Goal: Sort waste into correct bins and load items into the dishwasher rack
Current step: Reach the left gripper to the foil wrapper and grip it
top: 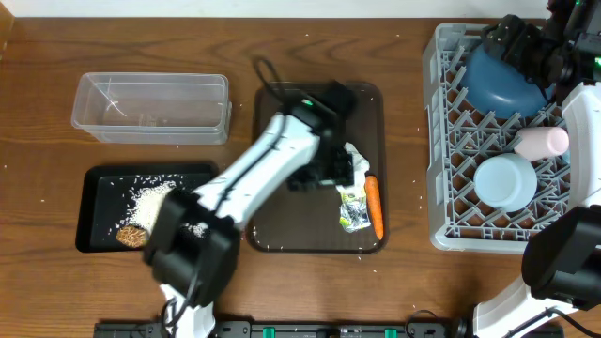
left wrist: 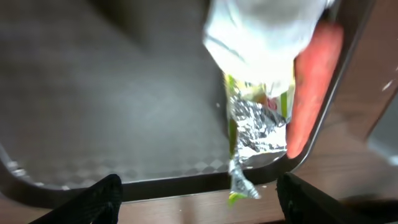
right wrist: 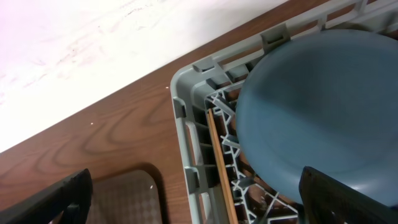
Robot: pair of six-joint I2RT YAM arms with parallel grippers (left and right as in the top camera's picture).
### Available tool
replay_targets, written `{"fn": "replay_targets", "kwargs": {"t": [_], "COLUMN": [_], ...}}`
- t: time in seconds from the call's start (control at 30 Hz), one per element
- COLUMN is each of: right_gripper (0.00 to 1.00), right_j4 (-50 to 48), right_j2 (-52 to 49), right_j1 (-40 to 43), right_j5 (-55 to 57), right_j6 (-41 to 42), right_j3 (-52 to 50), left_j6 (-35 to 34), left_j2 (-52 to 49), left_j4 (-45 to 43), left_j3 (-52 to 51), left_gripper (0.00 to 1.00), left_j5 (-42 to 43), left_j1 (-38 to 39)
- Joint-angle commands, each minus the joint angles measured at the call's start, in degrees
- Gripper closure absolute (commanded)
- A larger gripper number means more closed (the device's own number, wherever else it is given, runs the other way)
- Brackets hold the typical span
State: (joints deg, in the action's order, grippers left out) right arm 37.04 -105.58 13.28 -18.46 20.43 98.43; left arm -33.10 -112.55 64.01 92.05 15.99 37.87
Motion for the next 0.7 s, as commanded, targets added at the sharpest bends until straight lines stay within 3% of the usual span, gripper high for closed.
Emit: {"fn": "replay_targets", "kwargs": {"t": [0.0, 0.57, 0.67], "right_gripper": [0.01, 0.01, 0.01], "right_j4": [0.0, 0.0, 0.0], "right_j2": [0.2, 0.2, 0.2], "right_j1": [0.9, 0.9, 1.0], "right_j5": [-0.4, -0.4, -0.4], "right_j6": [0.3, 0.3, 0.3], "right_j3": [0.0, 0.0, 0.0], "left_j6": [-0.2, -2.7, -2.8], "left_j2": [-2.5, -5.3, -5.3], "left_j4": [0.0, -2.0, -4.0], "left_j3": [-0.1, -3.3, -4.7], "left_gripper": [0.20, 0.27, 0.35], "left_j5": [1.6, 1.5, 1.6], "left_j1": [2.7, 7.0, 7.0]}}
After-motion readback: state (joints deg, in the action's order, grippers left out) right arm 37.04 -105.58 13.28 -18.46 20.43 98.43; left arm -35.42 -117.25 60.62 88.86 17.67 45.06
